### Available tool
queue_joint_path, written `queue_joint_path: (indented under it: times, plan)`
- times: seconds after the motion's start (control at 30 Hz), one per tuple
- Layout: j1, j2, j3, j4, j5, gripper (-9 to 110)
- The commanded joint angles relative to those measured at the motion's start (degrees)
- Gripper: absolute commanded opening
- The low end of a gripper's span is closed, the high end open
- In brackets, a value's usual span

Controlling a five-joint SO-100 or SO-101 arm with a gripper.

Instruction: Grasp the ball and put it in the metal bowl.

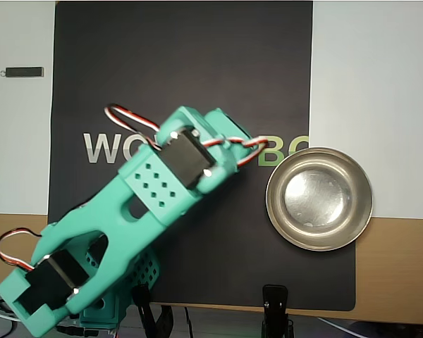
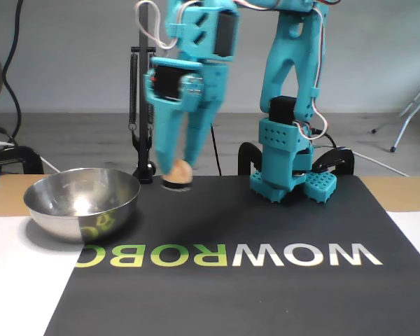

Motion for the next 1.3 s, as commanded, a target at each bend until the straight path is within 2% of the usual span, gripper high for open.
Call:
queue_joint_path:
  times: [0.0,0.77,1.27]
  plan:
    - [1.6,-1.1,-3.3,-0.4,0.0,20]
    - [17.1,-14.4,-18.4,-0.4,-0.1,20]
    - [21.3,-25.2,-29.3,-0.4,-0.1,20]
